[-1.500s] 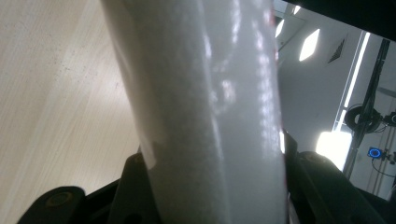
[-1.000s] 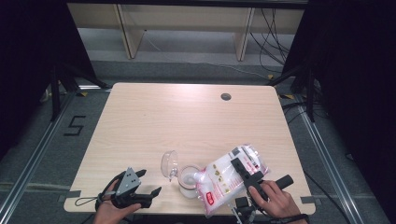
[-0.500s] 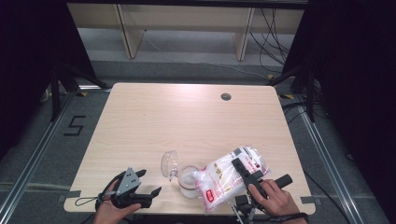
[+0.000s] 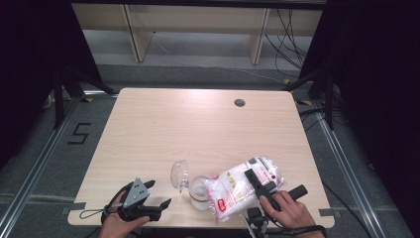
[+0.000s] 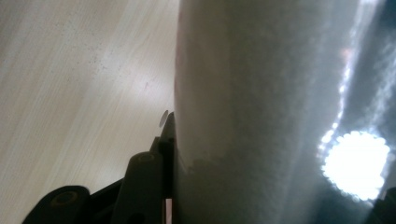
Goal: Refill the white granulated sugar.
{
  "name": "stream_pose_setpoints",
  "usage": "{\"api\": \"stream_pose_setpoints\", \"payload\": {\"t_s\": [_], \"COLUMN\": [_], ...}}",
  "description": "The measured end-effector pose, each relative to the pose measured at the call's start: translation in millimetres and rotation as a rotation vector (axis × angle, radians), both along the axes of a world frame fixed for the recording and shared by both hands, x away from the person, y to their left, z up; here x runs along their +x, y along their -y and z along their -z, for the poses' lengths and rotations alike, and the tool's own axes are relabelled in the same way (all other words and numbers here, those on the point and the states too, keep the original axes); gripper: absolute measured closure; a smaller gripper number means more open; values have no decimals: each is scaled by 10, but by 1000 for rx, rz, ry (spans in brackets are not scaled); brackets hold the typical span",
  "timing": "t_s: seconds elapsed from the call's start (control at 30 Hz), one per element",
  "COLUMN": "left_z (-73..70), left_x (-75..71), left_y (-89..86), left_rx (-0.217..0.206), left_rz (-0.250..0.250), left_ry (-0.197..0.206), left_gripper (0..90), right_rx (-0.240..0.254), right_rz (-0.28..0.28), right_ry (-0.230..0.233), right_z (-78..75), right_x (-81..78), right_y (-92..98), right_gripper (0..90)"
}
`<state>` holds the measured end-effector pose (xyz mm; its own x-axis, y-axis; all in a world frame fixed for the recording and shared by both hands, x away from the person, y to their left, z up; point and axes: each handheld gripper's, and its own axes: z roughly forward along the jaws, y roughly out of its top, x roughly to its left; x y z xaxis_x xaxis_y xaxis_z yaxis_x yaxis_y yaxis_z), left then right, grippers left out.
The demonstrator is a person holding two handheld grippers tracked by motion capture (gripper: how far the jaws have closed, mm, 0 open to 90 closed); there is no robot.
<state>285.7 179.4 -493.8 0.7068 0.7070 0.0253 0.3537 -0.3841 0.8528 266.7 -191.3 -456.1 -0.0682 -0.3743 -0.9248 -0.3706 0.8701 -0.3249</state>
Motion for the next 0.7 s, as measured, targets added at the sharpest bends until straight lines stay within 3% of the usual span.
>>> {"api": "stream_pose_setpoints", "payload": {"t_s": [0.13,0.2,0.3,0.33,0.37,0.4,0.6,0.67,0.7], "left_z": [9,2,8,8,9,9,10,2,1], "left_x": [-11,-1,-12,-12,-12,-12,-12,1,0], "left_y": [13,2,12,13,13,14,14,1,1], "left_rx": [-20,-3,-20,-21,-21,-21,-22,-2,-1], "left_rz": [-13,1,-13,-13,-13,-14,-15,1,1], "left_ry": [-18,-3,-18,-18,-18,-19,-19,-2,-2], "left_gripper": [187,187,187,187,187,187,188,192,193], "right_rx": [-21,-33,-14,37,-7,-9,23,20,32], "right_rz": [-15,-13,3,24,2,1,6,-9,12], "right_ry": [7,9,-5,-24,-13,-14,-44,-53,-68], "right_z": [6,18,58,101,76,80,112,105,112], "right_x": [20,29,46,47,58,63,93,112,104], "right_y": [-16,-20,-1,24,7,7,13,7,16], "right_gripper": [618,618,617,615,615,614,614,619,622]}}
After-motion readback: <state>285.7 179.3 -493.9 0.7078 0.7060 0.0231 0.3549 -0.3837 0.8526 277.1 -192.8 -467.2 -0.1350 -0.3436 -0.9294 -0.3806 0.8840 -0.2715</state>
